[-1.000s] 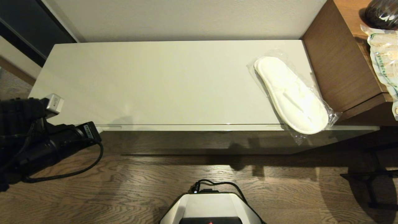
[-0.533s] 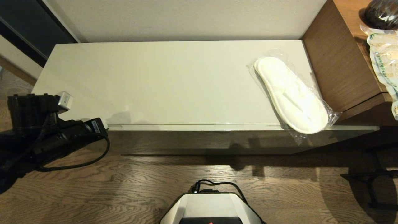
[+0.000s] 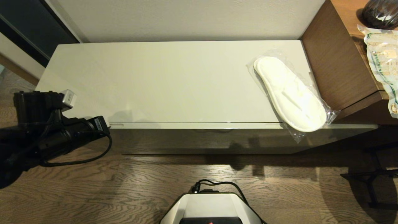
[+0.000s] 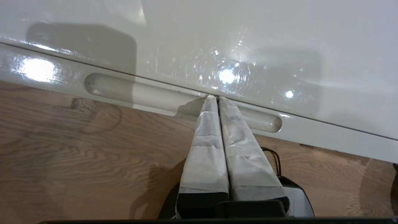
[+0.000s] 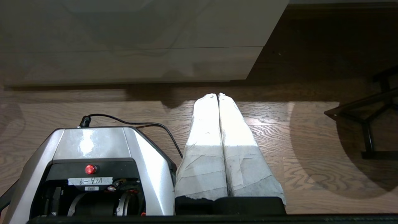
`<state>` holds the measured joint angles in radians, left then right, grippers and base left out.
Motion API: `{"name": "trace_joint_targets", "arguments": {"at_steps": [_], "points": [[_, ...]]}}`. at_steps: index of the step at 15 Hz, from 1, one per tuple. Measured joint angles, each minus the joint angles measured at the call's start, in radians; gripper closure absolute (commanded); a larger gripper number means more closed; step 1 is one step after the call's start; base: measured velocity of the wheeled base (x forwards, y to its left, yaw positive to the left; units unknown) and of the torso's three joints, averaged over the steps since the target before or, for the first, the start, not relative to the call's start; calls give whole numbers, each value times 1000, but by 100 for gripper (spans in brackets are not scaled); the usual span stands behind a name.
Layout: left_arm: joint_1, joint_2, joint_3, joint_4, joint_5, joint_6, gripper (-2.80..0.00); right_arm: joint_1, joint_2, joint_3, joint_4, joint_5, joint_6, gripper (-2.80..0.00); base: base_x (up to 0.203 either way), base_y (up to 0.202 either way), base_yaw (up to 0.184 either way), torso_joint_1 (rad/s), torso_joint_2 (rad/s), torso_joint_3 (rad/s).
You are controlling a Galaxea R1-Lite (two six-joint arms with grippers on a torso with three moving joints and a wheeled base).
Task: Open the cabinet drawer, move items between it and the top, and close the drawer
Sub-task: Open the drawer
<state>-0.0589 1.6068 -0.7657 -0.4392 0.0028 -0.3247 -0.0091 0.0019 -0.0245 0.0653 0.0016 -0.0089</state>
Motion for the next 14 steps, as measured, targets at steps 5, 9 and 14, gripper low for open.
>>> {"name": "trace_joint_targets", "arguments": {"at_steps": [5,9,14], "points": [[1,16,-16,121,-2,1,0,0,0,0,0,0,0,0,0,0,0,0,0,0],[1,25,-9,143,-4,2,0,0,0,0,0,0,0,0,0,0,0,0,0,0],[-7,-15,-24,336,-3,3,0,0,0,0,-1,0,0,0,0,0,0,0,0,0]]}}
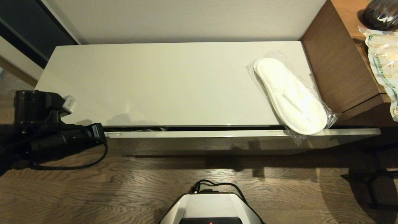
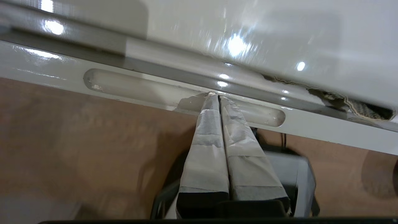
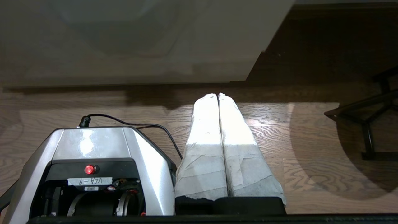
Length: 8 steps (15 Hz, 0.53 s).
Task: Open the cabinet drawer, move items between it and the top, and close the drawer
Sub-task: Open the drawer
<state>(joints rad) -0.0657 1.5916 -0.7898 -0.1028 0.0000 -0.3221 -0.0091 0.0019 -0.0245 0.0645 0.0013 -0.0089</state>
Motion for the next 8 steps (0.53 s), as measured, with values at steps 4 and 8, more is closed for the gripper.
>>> {"name": "trace_joint_targets", "arguments": {"at_steps": [4,8], "points": [[-3,-39,-25,281,-2,0,0,0,0,0,1,1,0,0,0,0,0,0,0,0],[-25,-113,-70,507,-38,-3,0,0,0,0,1,0,0,0,0,0,0,0,0,0]]}}
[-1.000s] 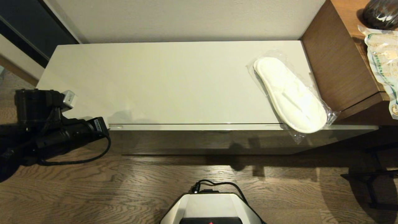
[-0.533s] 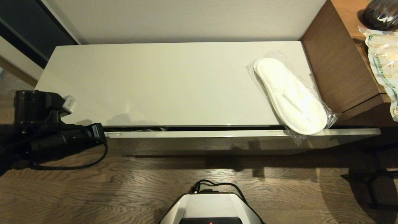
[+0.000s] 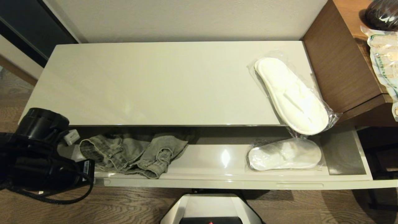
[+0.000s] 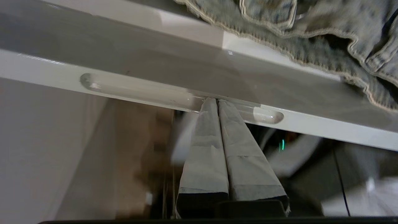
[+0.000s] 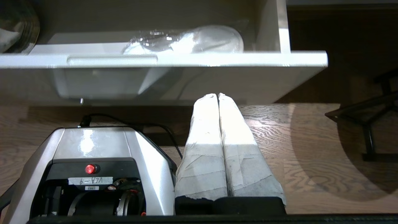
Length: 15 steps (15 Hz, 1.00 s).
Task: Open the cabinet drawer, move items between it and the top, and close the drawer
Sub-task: Open the drawer
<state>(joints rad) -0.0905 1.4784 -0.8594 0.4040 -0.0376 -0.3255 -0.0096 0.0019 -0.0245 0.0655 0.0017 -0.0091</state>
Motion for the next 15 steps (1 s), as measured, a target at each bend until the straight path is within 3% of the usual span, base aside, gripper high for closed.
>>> {"name": "trace_joint_targets", "arguments": {"at_steps": [4,5,8,12,15], "points": [[-26,-203,-85,352,-211,-16,0,0,0,0,0,0,0,0,0,0,0,1,7,-4],[-28,-237,-100,419,-241,-19,0,0,0,0,0,0,0,0,0,0,0,0,0,0],[-29,-332,-144,512,-249,-39,0,0,0,0,-2,0,-1,0,0,0,0,0,0,0],[-16,-362,-96,348,-225,-79,0,0,0,0,-1,0,0,0,0,0,0,0,0,0],[-14,-327,92,10,-150,-101,0,0,0,0,-1,1,0,0,0,0,0,0,0,0]]}}
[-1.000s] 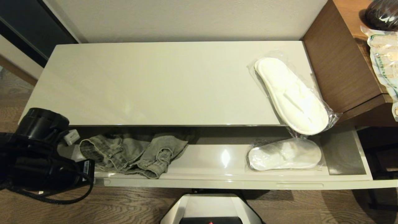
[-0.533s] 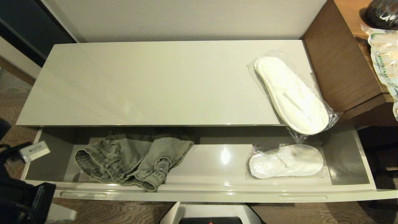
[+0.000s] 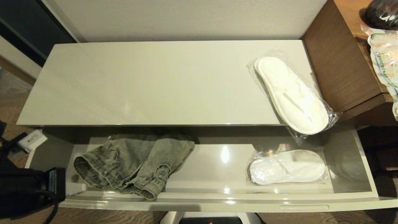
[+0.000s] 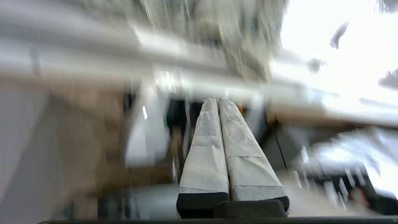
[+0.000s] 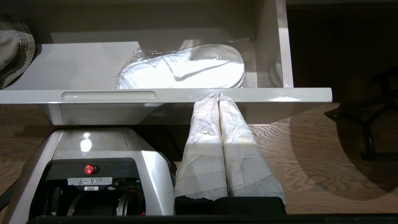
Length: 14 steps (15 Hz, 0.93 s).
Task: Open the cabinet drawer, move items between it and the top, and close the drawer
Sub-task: Open the drawer
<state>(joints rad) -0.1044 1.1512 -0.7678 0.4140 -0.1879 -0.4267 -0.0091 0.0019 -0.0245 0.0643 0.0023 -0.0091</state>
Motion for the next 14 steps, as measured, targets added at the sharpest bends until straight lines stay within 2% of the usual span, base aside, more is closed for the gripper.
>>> {"name": "trace_joint_targets", "arguments": {"at_steps": [2,3,7,9,10,14], "points": [[3,39,86,-206,46,-7,0,0,0,0,0,-1,-1,0,0,0,0,0,0,0],[4,54,108,-257,49,-8,0,0,0,0,0,0,0,0,0,0,0,0,0,0],[3,98,151,-319,49,-6,0,0,0,0,0,0,0,0,0,0,0,0,0,0],[1,127,215,-429,46,5,0,0,0,0,-1,0,-1,0,0,0,0,0,0,0],[1,137,247,-448,46,9,0,0,0,0,0,0,-1,0,0,0,0,0,0,0],[0,158,301,-452,39,9,0,0,0,0,0,0,0,0,0,0,0,0,0,0]]}}
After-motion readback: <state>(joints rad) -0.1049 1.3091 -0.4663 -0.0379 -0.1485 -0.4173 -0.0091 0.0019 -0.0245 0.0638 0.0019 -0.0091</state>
